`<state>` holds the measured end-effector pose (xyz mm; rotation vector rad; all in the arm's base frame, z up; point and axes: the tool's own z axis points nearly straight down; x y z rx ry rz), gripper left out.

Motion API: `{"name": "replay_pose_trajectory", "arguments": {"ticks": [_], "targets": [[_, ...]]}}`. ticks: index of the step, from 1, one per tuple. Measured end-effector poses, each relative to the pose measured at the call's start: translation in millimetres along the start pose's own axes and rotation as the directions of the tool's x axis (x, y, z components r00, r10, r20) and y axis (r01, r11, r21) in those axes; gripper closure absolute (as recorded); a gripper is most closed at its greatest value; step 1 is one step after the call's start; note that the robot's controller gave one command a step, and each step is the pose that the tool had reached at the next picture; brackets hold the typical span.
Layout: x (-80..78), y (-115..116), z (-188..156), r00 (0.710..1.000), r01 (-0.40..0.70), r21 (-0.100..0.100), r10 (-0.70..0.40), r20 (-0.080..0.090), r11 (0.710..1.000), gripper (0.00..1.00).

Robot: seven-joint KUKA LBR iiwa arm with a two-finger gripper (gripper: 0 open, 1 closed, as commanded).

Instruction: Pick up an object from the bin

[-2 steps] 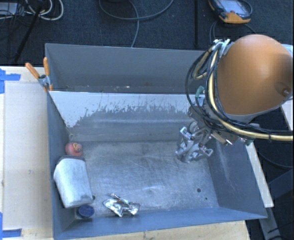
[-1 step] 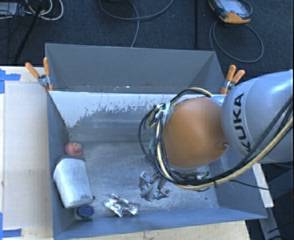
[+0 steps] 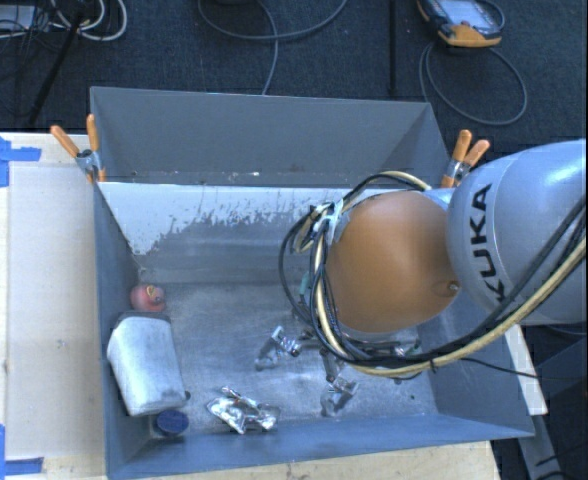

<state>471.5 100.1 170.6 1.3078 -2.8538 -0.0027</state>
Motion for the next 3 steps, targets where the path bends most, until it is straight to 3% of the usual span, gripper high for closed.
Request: {"name": "replay_pose_trajectory", "arguments": {"ticks": [1, 2, 3], "targets": [[-37.6, 22, 99, 0.956, 0.294, 0.004, -0.294, 0.000, 0.956, 0.00], [-39.4, 22, 97, 0.957, 0.290, 0.008, -0.290, 0.007, 0.957, 1.00], [-46.6, 33, -35, 0.959, 0.284, 0.007, -0.284, 0.006, 0.959, 1.00]]}}
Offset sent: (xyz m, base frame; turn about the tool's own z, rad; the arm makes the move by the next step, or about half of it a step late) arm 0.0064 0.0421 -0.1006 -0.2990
